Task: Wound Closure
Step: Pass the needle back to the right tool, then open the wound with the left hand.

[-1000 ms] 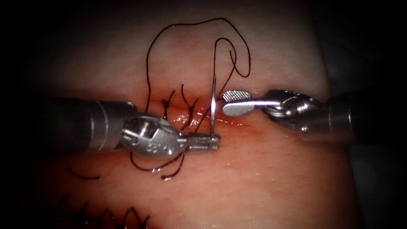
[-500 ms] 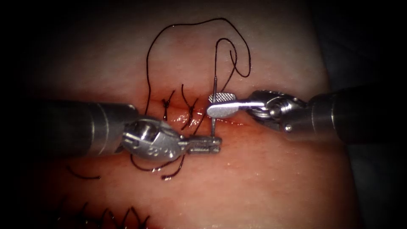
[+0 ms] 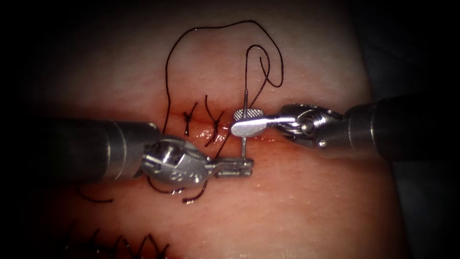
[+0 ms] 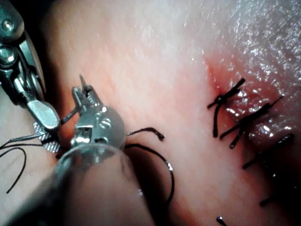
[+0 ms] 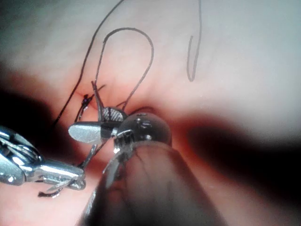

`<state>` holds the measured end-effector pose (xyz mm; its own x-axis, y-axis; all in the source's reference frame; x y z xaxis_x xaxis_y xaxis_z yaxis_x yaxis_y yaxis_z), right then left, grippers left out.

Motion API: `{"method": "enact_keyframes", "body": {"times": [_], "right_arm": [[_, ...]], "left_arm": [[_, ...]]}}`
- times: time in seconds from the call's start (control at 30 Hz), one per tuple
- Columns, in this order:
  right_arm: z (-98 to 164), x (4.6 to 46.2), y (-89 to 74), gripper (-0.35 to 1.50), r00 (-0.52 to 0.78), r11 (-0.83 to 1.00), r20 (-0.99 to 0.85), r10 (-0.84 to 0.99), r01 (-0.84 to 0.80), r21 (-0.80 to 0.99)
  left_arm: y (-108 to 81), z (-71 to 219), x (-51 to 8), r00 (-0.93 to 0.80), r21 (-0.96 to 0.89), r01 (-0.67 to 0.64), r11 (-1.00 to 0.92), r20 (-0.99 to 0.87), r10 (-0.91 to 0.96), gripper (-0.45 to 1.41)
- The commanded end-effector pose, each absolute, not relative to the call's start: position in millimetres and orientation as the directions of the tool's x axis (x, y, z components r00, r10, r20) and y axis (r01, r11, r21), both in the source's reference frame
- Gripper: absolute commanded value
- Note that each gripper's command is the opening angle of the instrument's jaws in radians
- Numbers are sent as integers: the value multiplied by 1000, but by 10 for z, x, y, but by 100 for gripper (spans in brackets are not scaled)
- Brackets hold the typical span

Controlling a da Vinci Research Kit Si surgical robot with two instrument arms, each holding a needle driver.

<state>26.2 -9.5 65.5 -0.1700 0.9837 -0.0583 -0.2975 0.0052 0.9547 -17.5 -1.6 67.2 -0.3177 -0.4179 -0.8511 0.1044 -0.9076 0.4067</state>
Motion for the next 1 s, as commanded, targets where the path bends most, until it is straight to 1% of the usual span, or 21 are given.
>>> {"method": "enact_keyframes", "body": {"times": [0.03, 0.07, 0.1, 0.2, 0.3, 0.33, 0.37, 0.4, 0.5, 0.6, 0.67, 0.7, 0.77, 0.8, 0.83, 0.87, 0.9, 0.93, 1.0], "right_arm": [[660, 270, -96, 22, -174, 4, -59, 983, -301, 954], [660, 271, -96, 12, -178, 4, -60, 982, -301, 954], [661, 271, -96, -35, -186, 2, -63, 981, -310, 951], [662, 271, -96, -35, -206, -63, -8, 978, -337, 939], [664, 269, -96, -35, -217, -85, 6, 976, -358, 930], [666, 266, -94, -35, -225, -99, 15, 974, -364, 926], [668, 263, -93, -35, -226, -99, 15, 974, -366, 925], [669, 258, -91, -35, -236, -101, 12, 972, -370, 924], [672, 248, -88, -35, -256, -102, 4, 967, -370, 923], [675, 234, -85, -35, -281, -107, -3, 960, -376, 921], [675, 230, -84, -35, -290, -109, -5, 957, -378, 919], [675, 228, -84, -35, -295, -111, -7, 955, -380, 918], [675, 223, -83, -35, -310, -114, -10, 951, -377, 919], [674, 220, -83, -35, -317, -114, -11, 948, -373, 921], [674, 218, -83, -35, -316, -104, -22, 949, -376, 921], [673, 217, -82, -35, -314, -98, -27, 949, -376, 922], [672, 215, -82, -35, -315, -92, -33, 949, -373, 923], [672, 214, -82, -35, -316, -86, -38, 948, -371, 924], [670, 213, -82, -35, -310, -64, -59, 949, -374, 925]], "left_arm": [[-16, 678, -180, -317, 407, 106, -907, -851, -419, -45], [-16, 678, -180, -317, 407, 106, -907, -851, -419, -45], [-16, 678, -180, -317, 407, 106, -907, -851, -419, -45], [-15, 678, -180, -319, 407, 105, -907, -850, -419, -45], [-15, 678, -181, -317, 407, 108, -907, -851, -419, -45], [-15, 677, -180, -314, 405, 109, -908, -852, -418, 5], [-13, 675, -179, -304, 409, 109, -906, -854, -422, 29], [-8, 670, -176, -283, 333, 73, -940, -897, -340, 69], [-2, 663, -167, -262, 220, 53, -974, -938, -226, 93], [6, 655, -152, -253, 129, 40, -991, -958, -135, 103], [7, 654, -149, -252, 121, 40, -992, -959, -127, 103], [10, 653, -146, -250, 106, 38, -994, -962, -112, 100], [13, 654, -143, -247, 86, 35, -996, -965, -92, 85], [15, 655, -144, -257, 76, 51, -996, -963, -86, 71], [16, 657, -145, -271, 71, 68, -995, -959, -87, 48], [17, 658, -147, -286, 65, 92, -994, -954, -89, 36], [18, 660, -150, -308, 36, 108, -994, -949, -68, 16], [18, 662, -154, -324, 21, 117, -993, -944, -58, 0], [20, 665, -161, -356, -6, 123, -992, -934, -38, -10]]}}
